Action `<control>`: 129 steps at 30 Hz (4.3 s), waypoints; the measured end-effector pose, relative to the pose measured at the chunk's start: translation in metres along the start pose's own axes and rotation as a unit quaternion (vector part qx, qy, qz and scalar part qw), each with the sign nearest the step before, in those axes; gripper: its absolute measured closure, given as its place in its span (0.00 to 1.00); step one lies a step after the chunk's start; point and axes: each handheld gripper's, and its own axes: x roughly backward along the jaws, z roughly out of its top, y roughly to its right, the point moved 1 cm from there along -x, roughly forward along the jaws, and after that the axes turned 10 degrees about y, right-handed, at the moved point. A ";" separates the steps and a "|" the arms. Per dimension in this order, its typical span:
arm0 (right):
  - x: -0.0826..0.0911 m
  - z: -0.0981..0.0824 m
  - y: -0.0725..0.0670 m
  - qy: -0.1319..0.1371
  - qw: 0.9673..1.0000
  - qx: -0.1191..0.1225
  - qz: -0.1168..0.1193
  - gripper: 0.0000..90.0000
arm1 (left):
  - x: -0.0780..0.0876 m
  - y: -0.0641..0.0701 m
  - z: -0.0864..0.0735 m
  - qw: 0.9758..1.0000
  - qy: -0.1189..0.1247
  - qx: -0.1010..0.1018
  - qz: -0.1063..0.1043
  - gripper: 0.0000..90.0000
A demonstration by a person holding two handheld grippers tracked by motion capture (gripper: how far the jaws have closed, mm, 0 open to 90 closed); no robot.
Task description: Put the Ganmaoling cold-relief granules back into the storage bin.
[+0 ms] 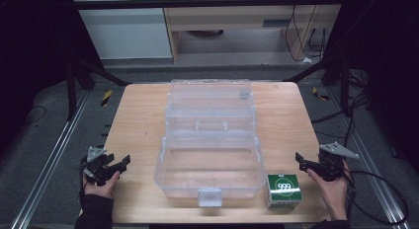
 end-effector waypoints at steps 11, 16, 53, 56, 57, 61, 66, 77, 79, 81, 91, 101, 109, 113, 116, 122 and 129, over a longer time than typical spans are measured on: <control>0.013 0.021 -0.009 0.029 0.998 0.040 0.030 0.12 | -0.001 0.004 -0.001 1.000 -0.015 -0.013 -0.006 0.38; 0.021 0.036 -0.014 0.040 0.997 0.052 0.044 0.13 | -0.001 0.006 -0.001 0.999 -0.023 -0.022 -0.006 0.39; 0.046 0.092 -0.062 -0.079 0.938 0.250 0.226 0.05 | -0.006 0.013 -0.006 0.998 -0.040 -0.044 -0.015 0.39; 0.047 0.090 -0.068 -0.097 0.927 0.269 0.242 0.04 | -0.006 0.013 -0.006 0.998 -0.040 -0.044 -0.015 0.39; 0.047 0.089 -0.069 -0.103 0.924 0.273 0.248 0.04 | -0.006 0.013 -0.006 0.998 -0.040 -0.045 -0.015 0.39; 0.046 0.084 -0.073 -0.123 0.913 0.286 0.262 0.04 | -0.006 0.013 -0.006 0.998 -0.040 -0.045 -0.015 0.39; 0.045 0.078 -0.078 -0.150 0.900 0.300 0.277 0.03 | -0.006 0.013 -0.006 0.998 -0.040 -0.046 -0.015 0.39; 0.045 0.065 -0.087 -0.181 0.873 0.337 0.303 0.03 | -0.006 0.013 -0.006 0.998 -0.040 -0.047 -0.015 0.39; 0.045 0.063 -0.088 -0.187 0.869 0.340 0.308 0.03 | -0.006 0.013 -0.006 0.998 -0.040 -0.047 -0.015 0.39; 0.044 0.061 -0.089 -0.193 0.863 0.348 0.310 0.03 | -0.006 0.013 -0.006 0.998 -0.040 -0.048 -0.015 0.39; 0.041 0.048 -0.094 -0.220 0.844 0.367 0.323 0.02 | -0.006 0.013 -0.006 0.998 -0.040 -0.049 -0.014 0.38; 0.037 0.038 -0.100 -0.241 0.823 0.388 0.337 0.02 | -0.006 0.013 -0.006 0.998 -0.040 -0.050 -0.013 0.38; 0.031 0.031 -0.104 -0.256 0.811 0.399 0.343 0.02 | -0.006 0.013 -0.006 0.998 -0.040 -0.050 -0.012 0.38; 0.026 0.026 -0.105 -0.265 0.804 0.406 0.343 0.02 | -0.006 0.013 -0.006 0.998 -0.040 -0.051 -0.012 0.38; 0.024 0.024 -0.107 -0.271 0.799 0.412 0.343 0.02 | -0.007 0.013 -0.006 0.998 -0.040 -0.051 -0.012 0.38; 0.020 0.021 -0.110 -0.285 0.790 0.419 0.345 0.03 | -0.007 0.012 -0.006 0.998 -0.040 -0.051 -0.012 0.38; 0.012 0.016 -0.113 -0.299 0.775 0.431 0.354 0.05 | -0.007 0.012 -0.006 0.998 -0.041 -0.052 -0.011 0.38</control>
